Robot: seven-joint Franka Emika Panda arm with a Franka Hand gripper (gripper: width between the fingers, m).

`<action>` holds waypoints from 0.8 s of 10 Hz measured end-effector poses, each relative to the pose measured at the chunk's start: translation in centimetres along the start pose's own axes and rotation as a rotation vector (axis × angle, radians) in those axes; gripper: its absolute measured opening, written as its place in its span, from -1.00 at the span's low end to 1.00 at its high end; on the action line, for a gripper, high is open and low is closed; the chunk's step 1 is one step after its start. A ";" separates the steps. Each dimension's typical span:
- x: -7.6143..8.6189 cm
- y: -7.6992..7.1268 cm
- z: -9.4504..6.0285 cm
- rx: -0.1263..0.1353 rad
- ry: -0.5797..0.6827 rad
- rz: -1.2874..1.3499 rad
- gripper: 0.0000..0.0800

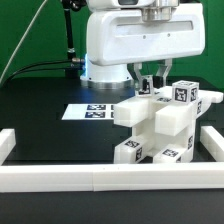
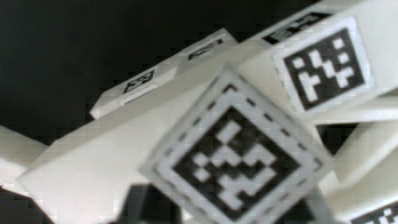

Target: Assemble chair

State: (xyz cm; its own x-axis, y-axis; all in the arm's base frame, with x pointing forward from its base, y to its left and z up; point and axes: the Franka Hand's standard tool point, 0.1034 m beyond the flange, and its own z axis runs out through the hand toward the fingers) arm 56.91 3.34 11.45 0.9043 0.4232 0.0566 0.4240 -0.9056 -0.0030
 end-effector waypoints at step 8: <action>0.2 0.4 0.3 -0.030 0.029 -0.004 -0.78</action>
Offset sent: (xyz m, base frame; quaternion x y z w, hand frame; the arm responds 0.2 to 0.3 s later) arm 0.0000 0.0000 0.0000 0.0000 0.0000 0.0000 1.0000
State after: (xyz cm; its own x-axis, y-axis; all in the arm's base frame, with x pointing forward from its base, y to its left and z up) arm 57.27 3.09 11.19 0.9003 0.4266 0.0860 0.4259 -0.9043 0.0276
